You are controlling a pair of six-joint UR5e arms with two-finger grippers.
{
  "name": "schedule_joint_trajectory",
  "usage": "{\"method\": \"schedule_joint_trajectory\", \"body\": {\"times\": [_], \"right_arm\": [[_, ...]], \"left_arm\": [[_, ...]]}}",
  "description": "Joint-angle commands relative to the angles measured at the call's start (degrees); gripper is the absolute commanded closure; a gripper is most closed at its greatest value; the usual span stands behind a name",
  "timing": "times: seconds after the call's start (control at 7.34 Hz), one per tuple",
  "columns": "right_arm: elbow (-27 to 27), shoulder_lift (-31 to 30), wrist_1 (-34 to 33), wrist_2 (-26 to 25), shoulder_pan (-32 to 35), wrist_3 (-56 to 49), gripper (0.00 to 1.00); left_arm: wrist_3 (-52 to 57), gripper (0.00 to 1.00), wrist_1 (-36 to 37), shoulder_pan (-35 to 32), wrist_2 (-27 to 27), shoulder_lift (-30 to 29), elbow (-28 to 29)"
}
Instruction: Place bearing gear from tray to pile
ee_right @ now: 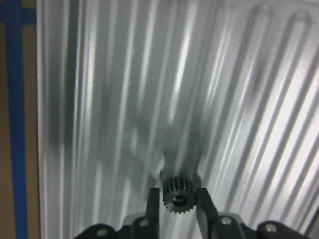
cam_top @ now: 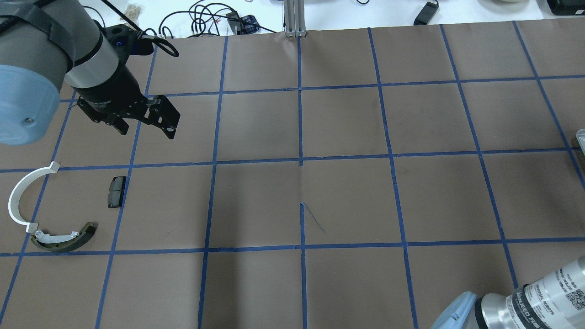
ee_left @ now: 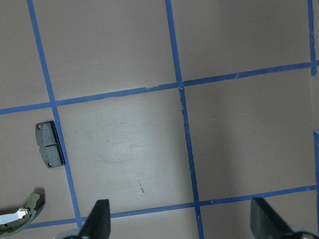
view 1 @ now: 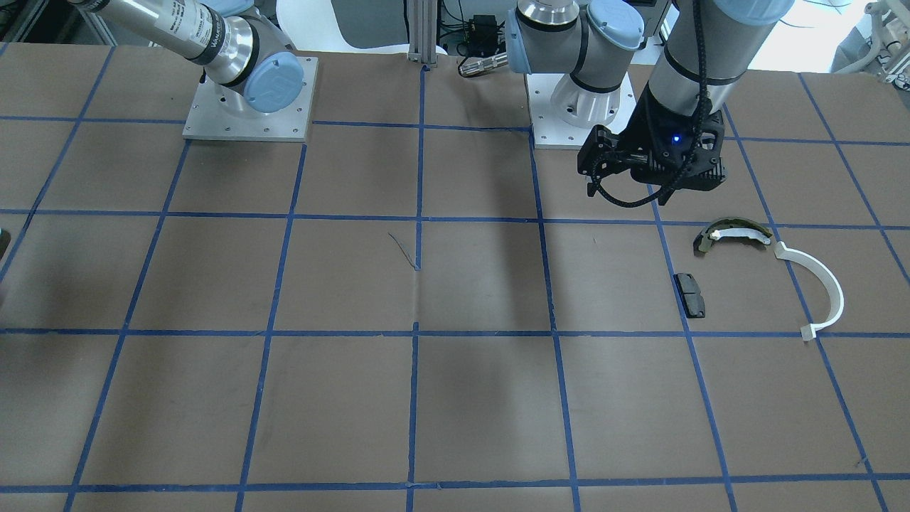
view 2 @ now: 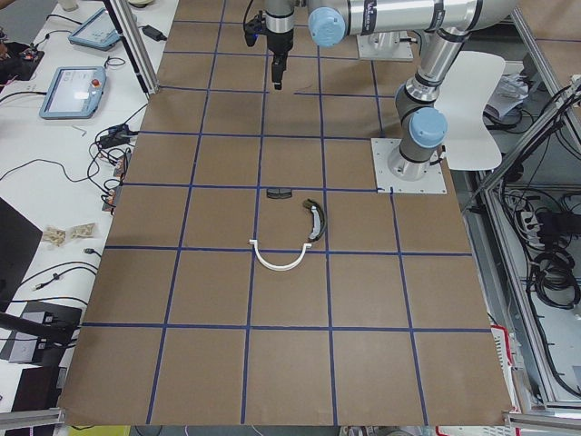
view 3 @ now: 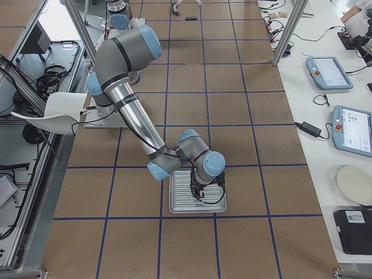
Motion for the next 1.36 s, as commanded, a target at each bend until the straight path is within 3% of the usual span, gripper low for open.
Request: {"method": "schedule_joint_trajectory", "body": {"times": [0.0,0.14,0.54,1.23], "right_arm": [[0.07,-0.04,0.01,-0.07,0.0,0.18,0.89],[0.07,-0.21,0.01,-0.07,0.0,0.53,0.99],[0.5,-3.54,2.9,-0.16,2.1,6.24,1.0],[10.16,-14.61,4.5,1.77,26.49,30.71,1.0]], "left_arm": [[0.0,0.0,0.06,0.09,-0.02,-0.29,-0.01],[0.0,0.0,0.06,0.0,-0.02,-0.21,-0.01],[0.0,0.0,0.06,0.0,-0.02,-0.12,0.07],[0.09,0.0,0.06,0.09,0.07,-0.3,-0.01]]}}
